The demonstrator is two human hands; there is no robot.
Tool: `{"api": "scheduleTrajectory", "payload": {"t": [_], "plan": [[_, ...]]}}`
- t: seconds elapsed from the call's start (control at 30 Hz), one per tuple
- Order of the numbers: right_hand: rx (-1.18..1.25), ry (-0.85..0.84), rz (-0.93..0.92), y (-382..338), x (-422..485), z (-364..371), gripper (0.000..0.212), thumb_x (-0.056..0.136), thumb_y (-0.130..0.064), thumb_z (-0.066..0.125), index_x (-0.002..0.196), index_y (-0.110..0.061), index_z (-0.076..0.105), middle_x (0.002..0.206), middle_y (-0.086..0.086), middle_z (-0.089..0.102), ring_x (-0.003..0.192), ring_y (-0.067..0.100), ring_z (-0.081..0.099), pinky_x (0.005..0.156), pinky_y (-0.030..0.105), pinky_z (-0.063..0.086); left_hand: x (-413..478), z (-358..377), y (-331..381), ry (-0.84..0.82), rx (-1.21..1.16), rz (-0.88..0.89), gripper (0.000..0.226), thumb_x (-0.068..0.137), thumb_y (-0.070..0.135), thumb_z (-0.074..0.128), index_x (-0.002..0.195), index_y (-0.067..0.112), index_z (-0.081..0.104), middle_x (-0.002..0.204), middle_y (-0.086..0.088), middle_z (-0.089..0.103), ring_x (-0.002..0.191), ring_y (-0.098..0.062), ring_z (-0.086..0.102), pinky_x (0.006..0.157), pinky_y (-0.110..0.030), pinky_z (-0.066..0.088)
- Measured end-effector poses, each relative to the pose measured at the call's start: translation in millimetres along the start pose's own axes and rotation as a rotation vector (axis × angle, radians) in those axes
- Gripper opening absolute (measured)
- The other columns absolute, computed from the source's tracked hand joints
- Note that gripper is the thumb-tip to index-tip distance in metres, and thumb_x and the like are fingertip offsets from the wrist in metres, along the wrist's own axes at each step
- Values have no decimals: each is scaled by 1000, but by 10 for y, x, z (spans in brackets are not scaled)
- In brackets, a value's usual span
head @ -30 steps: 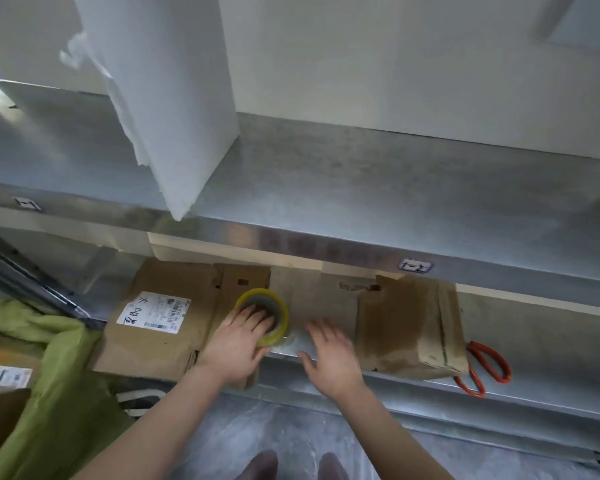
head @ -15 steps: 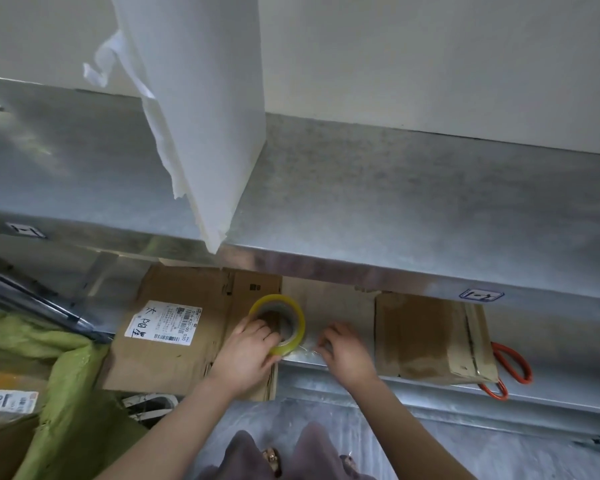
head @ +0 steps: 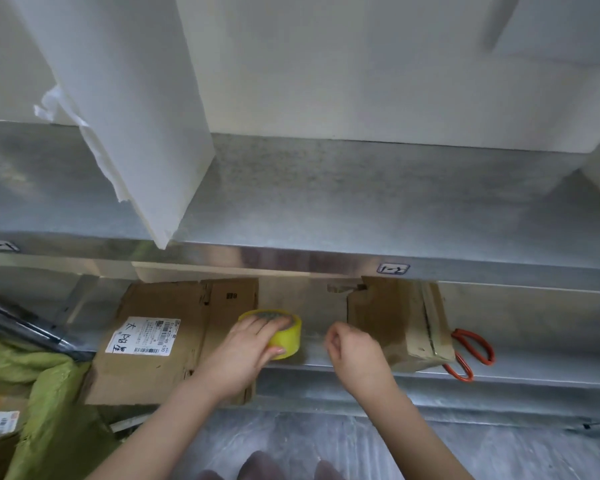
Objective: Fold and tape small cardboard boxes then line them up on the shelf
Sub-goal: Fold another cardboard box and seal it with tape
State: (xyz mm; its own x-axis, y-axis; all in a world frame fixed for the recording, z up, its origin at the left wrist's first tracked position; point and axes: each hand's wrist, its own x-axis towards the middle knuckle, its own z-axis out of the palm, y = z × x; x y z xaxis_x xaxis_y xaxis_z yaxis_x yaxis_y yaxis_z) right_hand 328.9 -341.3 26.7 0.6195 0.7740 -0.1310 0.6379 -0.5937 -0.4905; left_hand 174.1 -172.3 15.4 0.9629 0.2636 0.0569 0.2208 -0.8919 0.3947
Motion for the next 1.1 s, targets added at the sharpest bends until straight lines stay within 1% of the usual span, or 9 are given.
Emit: {"api": "scheduleTrajectory", "payload": {"t": [0.13, 0.2, 0.27, 0.43, 0.6, 0.73, 0.9, 0.97, 1.1], "plan": [[44, 67, 42, 212, -108, -393, 22, 93, -28, 62, 113, -19, 61, 98, 2, 68, 96, 24, 64, 81, 30, 48, 69, -34, 449, 39, -23, 19, 58, 93, 63, 33, 140, 30, 42, 122, 7, 50, 115, -13, 40, 103, -25, 23], [130, 69, 83, 397, -173, -580, 10, 89, -30, 69, 94, -22, 65, 77, -8, 64, 82, 18, 64, 73, 25, 46, 111, 13, 674, 40, -32, 3, 63, 88, 67, 40, 141, 31, 39, 122, 9, 46, 113, -11, 37, 102, -26, 25], [163, 52, 87, 606, -255, -734, 15, 86, -33, 72, 77, -29, 61, 63, -16, 55, 70, 9, 57, 64, 21, 40, 156, 100, 906, 48, -62, -26, 56, 90, 59, 49, 137, 31, 40, 123, 10, 46, 113, -12, 38, 101, -29, 28], [212, 10, -34, 1134, -444, -933, 21, 84, -35, 74, 71, -33, 57, 80, -11, 62, 78, 8, 58, 73, 25, 46, 291, 246, 1397, 95, -86, -70, 57, 83, 67, 55, 128, 32, 51, 114, 17, 52, 105, -5, 44, 94, -25, 33], [275, 28, -75, 1425, -581, -1045, 22, 83, -34, 73, 69, -32, 56, 67, -16, 60, 71, 2, 56, 63, 24, 43, 357, 307, 1715, 117, -161, -129, 63, 74, 73, 59, 123, 32, 57, 108, 23, 54, 102, 2, 45, 90, -13, 32], [408, 10, -24, 1516, -678, -1097, 23, 82, -29, 75, 67, -30, 58, 64, -14, 61, 66, 1, 56, 61, 19, 43, 361, 294, 1797, 128, -142, -146, 58, 75, 64, 67, 121, 29, 61, 107, 16, 60, 101, -5, 51, 93, -22, 37], [527, -1, -9, 1524, -834, -1120, 21, 83, -28, 74, 68, -30, 59, 69, -13, 62, 70, -1, 56, 64, 14, 43, 376, 145, 1724, 58, 86, -164, 59, 77, 63, 68, 124, 29, 60, 112, 10, 62, 106, -15, 55, 97, -30, 38], [513, 20, -29, 1519, -870, -1123, 23, 84, -28, 73, 67, -32, 58, 73, -19, 63, 74, 0, 57, 64, 14, 44, 406, 103, 1711, -3, 172, -200, 64, 76, 67, 63, 129, 31, 56, 117, 9, 60, 113, -15, 53, 102, -29, 33], [509, 72, 27, 1646, -789, -1154, 23, 85, -26, 73, 68, -30, 57, 68, -20, 62, 70, 1, 57, 62, 14, 41, 471, 132, 1771, -100, 105, -216, 71, 67, 72, 67, 126, 36, 51, 121, 16, 57, 115, -6, 49, 94, -21, 31]]}}
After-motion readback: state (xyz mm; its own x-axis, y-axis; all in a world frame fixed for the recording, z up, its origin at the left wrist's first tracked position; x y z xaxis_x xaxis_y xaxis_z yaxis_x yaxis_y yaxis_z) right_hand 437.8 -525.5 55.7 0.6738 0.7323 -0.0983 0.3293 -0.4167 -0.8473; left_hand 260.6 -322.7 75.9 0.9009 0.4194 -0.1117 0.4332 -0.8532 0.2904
